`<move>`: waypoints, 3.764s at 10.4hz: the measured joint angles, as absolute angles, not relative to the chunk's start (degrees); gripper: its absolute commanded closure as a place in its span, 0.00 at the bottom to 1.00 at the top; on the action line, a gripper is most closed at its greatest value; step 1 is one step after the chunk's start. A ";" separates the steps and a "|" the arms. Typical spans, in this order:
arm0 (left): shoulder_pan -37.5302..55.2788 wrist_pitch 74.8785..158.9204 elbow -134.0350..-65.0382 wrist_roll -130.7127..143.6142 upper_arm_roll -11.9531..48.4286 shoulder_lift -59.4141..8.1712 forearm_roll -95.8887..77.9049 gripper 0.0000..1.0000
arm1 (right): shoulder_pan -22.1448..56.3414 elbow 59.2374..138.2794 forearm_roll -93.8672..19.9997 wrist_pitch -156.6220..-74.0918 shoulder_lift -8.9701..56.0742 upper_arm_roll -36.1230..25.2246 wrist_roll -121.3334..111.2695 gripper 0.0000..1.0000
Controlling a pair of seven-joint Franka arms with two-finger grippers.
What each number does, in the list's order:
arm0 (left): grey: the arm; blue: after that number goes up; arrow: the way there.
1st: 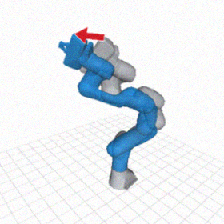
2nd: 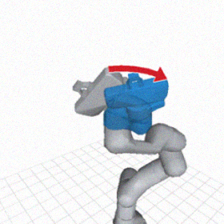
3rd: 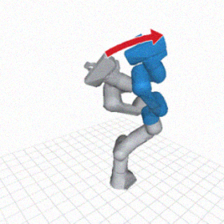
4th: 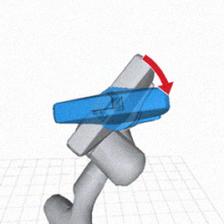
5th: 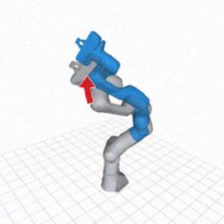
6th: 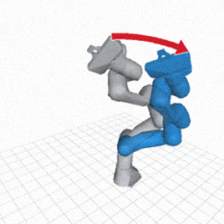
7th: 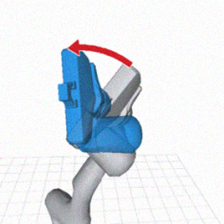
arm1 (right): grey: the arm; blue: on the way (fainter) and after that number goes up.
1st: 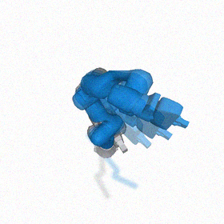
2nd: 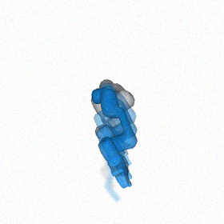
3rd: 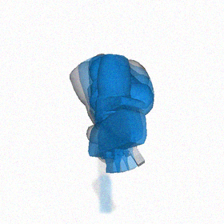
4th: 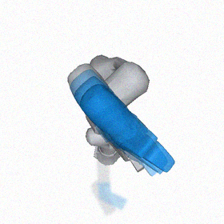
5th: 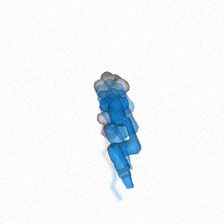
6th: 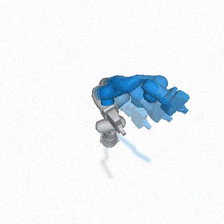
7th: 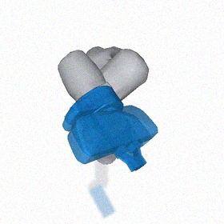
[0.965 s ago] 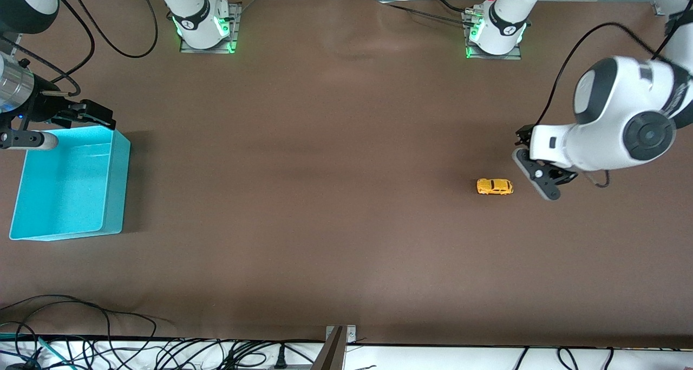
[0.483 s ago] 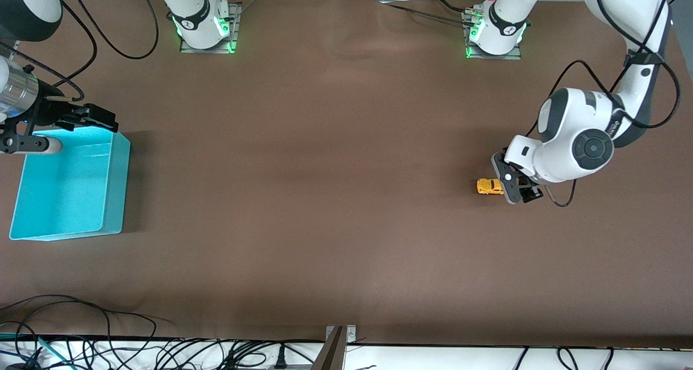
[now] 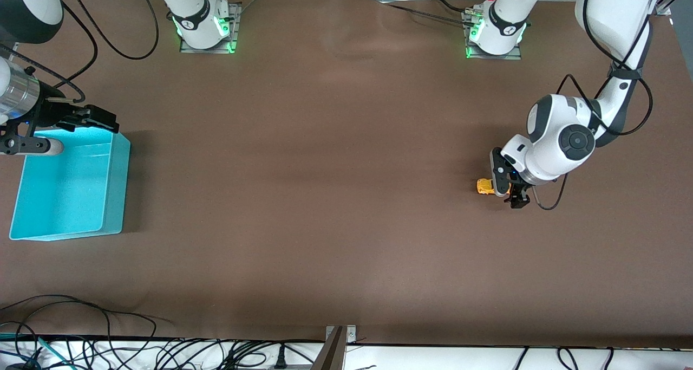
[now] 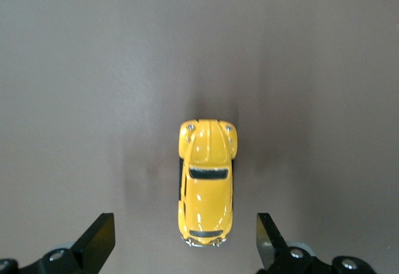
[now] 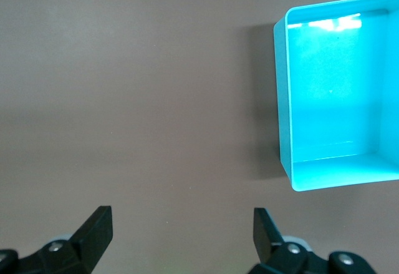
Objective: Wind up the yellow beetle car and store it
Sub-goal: 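Close the left gripper on the yellow car, pressing it down, then drag the car backward along the table with the left gripper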
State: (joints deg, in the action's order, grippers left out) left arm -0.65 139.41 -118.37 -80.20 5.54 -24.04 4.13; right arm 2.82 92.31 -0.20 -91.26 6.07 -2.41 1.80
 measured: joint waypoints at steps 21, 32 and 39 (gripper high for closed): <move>-6.63 139.11 -117.69 -88.45 6.20 -28.35 4.15 1.00 | 2.38 92.29 -0.20 -91.02 6.53 -2.68 1.04 0.00; -19.46 138.28 -112.18 -105.12 4.53 -31.43 4.15 1.00 | 2.19 92.22 -0.20 -91.01 6.46 -3.90 -0.89 0.00; -20.35 134.86 -110.33 -105.02 4.50 -31.75 4.15 0.00 | 2.13 92.08 -0.20 -91.09 6.41 -5.07 -2.39 0.00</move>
State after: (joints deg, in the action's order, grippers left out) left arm -20.35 134.86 -110.33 -105.02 4.50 -31.75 4.15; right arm 2.13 92.08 -0.20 -91.09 6.41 -5.07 -2.39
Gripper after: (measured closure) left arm 0.194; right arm 0.000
